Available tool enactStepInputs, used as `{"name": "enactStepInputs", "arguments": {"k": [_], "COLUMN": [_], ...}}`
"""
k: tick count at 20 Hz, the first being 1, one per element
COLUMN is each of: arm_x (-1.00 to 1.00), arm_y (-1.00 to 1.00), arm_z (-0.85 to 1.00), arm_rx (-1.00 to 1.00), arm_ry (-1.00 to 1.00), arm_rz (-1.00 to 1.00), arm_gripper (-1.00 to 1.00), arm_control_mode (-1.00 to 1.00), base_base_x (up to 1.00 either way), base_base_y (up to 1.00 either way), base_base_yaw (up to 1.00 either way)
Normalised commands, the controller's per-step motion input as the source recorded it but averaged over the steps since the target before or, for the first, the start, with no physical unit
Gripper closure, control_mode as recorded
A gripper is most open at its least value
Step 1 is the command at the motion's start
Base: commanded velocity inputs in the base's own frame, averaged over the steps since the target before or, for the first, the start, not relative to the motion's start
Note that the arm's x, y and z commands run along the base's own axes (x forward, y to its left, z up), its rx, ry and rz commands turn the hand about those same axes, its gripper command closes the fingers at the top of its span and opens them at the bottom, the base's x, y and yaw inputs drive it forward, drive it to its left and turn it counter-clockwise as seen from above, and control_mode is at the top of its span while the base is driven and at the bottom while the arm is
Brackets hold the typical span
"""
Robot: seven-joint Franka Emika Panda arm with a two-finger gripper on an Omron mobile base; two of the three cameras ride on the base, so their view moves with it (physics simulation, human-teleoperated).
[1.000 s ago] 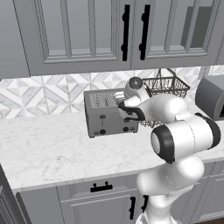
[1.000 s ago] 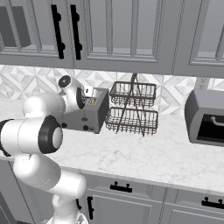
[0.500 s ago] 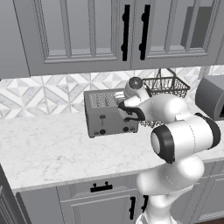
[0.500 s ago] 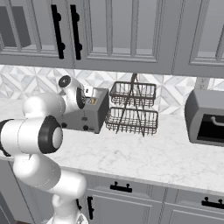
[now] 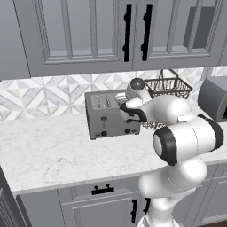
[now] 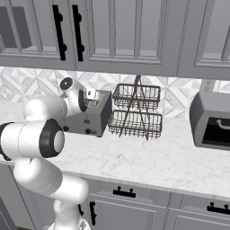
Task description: Start the toaster. Once the lever pops up, take the bread to the plate on the dining counter.
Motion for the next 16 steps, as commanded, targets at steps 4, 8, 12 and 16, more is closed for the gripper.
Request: {"name": "enactStepInputs", "arguments": {"k": [4,8,12,16], "arm_x": [0.0,0.0,0.0,0.0], "arm_y": [0.0,0.0,0.0,0.0], "arm_z": [0.0,0.0,0.0,0.0], "arm_rx": [0.0,0.0,0.0,0.0], "arm_ry": [0.0,0.0,0.0,0.0], "arm_rz": [0.0,0.0,0.0,0.0], "arm_gripper": [-1.0,-1.0,-1.0,-1.0], "arm_control_mode": [-1.0,-1.0,-1.0,-1.0], "base_base_x": [0.0,0.0,0.0,0.0], "base_base_y": [0.0,0.0,0.0,0.0], "base_base_yaw": [0.0,0.0,0.0,0.0]}}
